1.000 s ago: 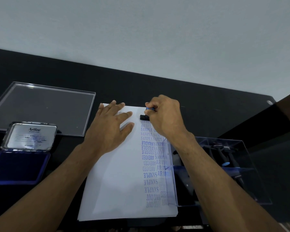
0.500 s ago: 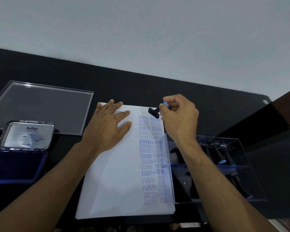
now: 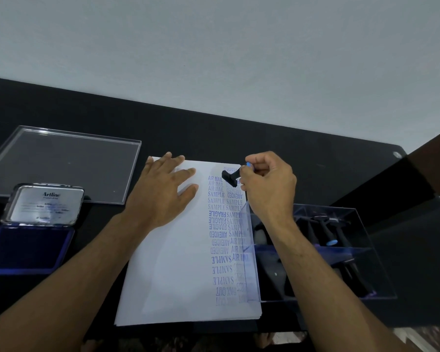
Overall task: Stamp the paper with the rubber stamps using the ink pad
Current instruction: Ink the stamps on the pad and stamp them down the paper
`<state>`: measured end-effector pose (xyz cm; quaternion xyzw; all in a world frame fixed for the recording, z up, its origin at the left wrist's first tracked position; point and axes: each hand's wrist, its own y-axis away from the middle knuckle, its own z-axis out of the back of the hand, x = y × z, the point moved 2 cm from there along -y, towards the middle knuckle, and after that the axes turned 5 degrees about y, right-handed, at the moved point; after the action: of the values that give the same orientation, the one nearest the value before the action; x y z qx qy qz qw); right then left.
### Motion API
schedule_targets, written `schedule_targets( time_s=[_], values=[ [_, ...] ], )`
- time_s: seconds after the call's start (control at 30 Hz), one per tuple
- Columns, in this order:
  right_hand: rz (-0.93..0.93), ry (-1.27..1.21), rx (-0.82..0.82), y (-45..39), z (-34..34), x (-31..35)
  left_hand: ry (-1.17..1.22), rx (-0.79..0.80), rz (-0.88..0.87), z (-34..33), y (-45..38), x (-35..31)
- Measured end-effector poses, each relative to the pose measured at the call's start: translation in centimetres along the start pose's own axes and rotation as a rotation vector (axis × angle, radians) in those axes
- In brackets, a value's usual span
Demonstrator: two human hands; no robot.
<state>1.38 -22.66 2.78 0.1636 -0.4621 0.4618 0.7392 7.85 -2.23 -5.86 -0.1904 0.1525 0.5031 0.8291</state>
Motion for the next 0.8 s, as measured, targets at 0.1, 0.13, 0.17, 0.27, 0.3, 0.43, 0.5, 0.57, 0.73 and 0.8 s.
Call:
schedule_targets(
  time_s=[0.1,0.13,0.17,0.27,0.3,0.43,0.5,0.57,0.73,0.8],
  values=[
    [0.01,-0.02,-0.016,0.6,0.4,0.2,-0.055,0.001,-0.011,0.4,0.0,-0.4],
    [0.014,-0.029,-0.026,0.9,0.7,0.2,-0.069,-0.003,-0.015,0.5,0.2,-0.8],
    [0.017,-0.04,-0.036,1.2,1.2,0.3,-0.069,-0.007,-0.017,0.7,0.3,-1.2],
    [0.022,-0.066,-0.066,2.3,2.8,0.3,-0.001,-0.016,-0.012,1.2,1.5,-3.4],
    [0.025,-0.067,-0.075,2.8,3.5,0.2,0.022,-0.017,-0.016,1.3,2.0,-4.4],
    [0.028,-0.049,-0.109,5.2,6.5,-0.3,0.077,-0.012,-0.04,1.3,4.7,-8.8],
    [0.02,-0.045,-0.129,6.7,8.1,-0.8,0.114,-0.014,-0.063,1.3,6.0,-10.8],
    [0.01,-0.043,-0.146,8.0,9.7,-1.5,0.146,-0.018,-0.099,1.3,7.2,-12.4],
    [0.01,0.025,-0.122,11.1,12.1,-3.2,0.18,-0.04,-0.178,0.9,9.8,-15.6],
    [0.056,0.13,-0.062,11.9,12.3,-3.8,0.183,-0.038,-0.222,0.6,10.7,-16.3]
  ],
)
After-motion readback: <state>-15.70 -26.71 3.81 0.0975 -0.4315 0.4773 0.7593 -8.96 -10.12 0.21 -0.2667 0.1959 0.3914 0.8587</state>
